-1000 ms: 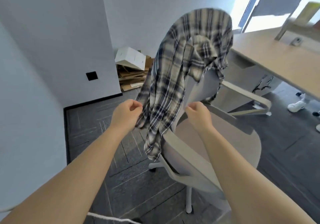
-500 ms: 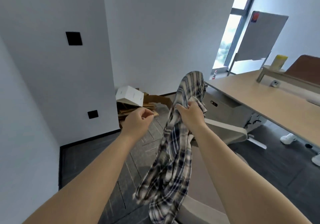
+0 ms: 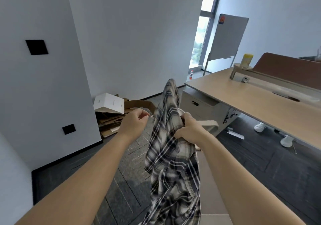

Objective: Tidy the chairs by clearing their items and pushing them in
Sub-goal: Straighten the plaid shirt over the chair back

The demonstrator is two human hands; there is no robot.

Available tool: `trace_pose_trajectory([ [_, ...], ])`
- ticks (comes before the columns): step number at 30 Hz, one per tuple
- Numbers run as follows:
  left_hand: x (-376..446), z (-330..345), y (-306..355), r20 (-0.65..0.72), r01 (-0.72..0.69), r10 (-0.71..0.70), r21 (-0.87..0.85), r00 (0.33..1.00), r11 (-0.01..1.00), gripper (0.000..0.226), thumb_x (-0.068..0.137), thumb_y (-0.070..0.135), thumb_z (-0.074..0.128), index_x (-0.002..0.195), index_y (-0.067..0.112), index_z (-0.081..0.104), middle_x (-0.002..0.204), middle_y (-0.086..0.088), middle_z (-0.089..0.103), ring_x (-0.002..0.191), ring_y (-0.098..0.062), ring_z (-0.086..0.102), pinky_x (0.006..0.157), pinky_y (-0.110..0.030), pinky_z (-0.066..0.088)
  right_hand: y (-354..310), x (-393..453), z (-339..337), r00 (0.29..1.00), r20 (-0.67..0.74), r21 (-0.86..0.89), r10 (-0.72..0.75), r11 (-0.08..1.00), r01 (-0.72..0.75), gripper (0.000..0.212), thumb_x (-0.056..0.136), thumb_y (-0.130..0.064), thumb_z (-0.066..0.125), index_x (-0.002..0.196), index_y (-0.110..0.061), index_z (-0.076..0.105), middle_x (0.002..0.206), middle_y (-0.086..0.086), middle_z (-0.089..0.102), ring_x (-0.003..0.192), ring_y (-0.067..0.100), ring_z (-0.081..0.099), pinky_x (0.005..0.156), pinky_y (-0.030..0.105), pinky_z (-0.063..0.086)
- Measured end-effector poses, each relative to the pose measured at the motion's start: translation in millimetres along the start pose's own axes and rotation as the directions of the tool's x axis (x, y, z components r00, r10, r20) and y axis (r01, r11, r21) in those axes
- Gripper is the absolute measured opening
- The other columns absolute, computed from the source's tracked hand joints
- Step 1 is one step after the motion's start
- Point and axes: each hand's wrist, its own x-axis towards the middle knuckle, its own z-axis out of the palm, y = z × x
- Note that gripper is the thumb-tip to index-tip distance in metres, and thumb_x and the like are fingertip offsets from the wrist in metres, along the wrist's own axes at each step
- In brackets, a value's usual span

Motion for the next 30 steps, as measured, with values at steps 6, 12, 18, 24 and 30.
trace_pose_trajectory([
  [6, -3.8, 16.3, 17.4, 0.008, -0.038, 0.038, -0.017, 0.999, 0.999, 0.02, 0.09, 0.015, 0.045, 0.102, 0.009, 0.06, 0.09, -0.001, 0.058, 0.079, -0.014, 0.051, 0.072, -0.028, 0.038, 16.5, -28.4, -41.7, 0.988, 0.133, -0.061, 0.073, 0.996, -0.065, 0.039, 0.078, -0.022, 0.07, 0.108, -0.009, 0.049, 0.117, 0.012, 0.055, 0.113, 0.031, 0.054, 0.097, 0.045, 0.048],
  [12, -4.7, 24.0, 30.8, 0.022, -0.116, 0.116, 0.017, 0.993, 0.993, 0.031, 0.09, 0.025, 0.049, 0.117, 0.01, 0.052, 0.124, -0.011, 0.054, 0.11, -0.022, 0.05, 0.091, -0.036, 0.043, 12.7, -23.6, -25.2, 0.987, -0.156, -0.21, -0.029, 0.978, -0.004, 0.053, 0.082, -0.046, 0.059, 0.118, -0.008, 0.048, 0.117, 0.013, 0.06, 0.115, 0.03, 0.05, 0.083, 0.037, 0.048],
  [18, -1.2, 33.0, 28.8, 0.119, -0.259, 0.24, 0.182, 0.963, 0.949, 0.061, 0.083, 0.031, 0.059, 0.137, 0.017, 0.033, 0.147, -0.009, 0.034, 0.137, -0.025, 0.027, 0.113, -0.04, 0.021, 27.0, -40.7, -21.5, 0.933, -0.328, -0.534, -0.145, 0.844, -0.057, 0.037, 0.088, -0.046, 0.052, 0.094, -0.01, 0.053, 0.097, 0.007, 0.065, 0.089, 0.028, 0.061, 0.065, 0.032, 0.041],
  [24, 0.2, 70.6, 38.4, 0.267, -0.45, 0.364, 0.463, 0.892, 0.763, 0.074, 0.074, 0.045, 0.064, 0.137, 0.018, 0.034, 0.15, -0.008, 0.03, 0.14, -0.027, 0.018, 0.116, -0.045, 0.009, 65.3, -64.7, -43.0, 0.868, -0.367, -0.682, -0.335, 0.732, -0.006, 0.047, 0.082, -0.059, 0.05, 0.078, -0.013, 0.039, 0.074, 0.0, 0.049, 0.067, 0.022, 0.047, 0.061, 0.029, 0.04],
  [30, -9.6, 105.4, 57.5, 0.268, -0.494, 0.415, 0.434, 0.869, 0.753, 0.065, 0.065, 0.046, 0.071, 0.115, 0.01, 0.048, 0.126, -0.009, 0.048, 0.124, -0.03, 0.03, 0.103, -0.036, 0.015, 100.5, -73.8, -59.9, 0.805, -0.526, -0.616, -0.273, 0.776, -0.139, 0.063, 0.065, -0.076, 0.05, 0.068, -0.013, 0.042, 0.068, -0.002, 0.049, 0.064, 0.019, 0.049, 0.058, 0.027, 0.037],
])
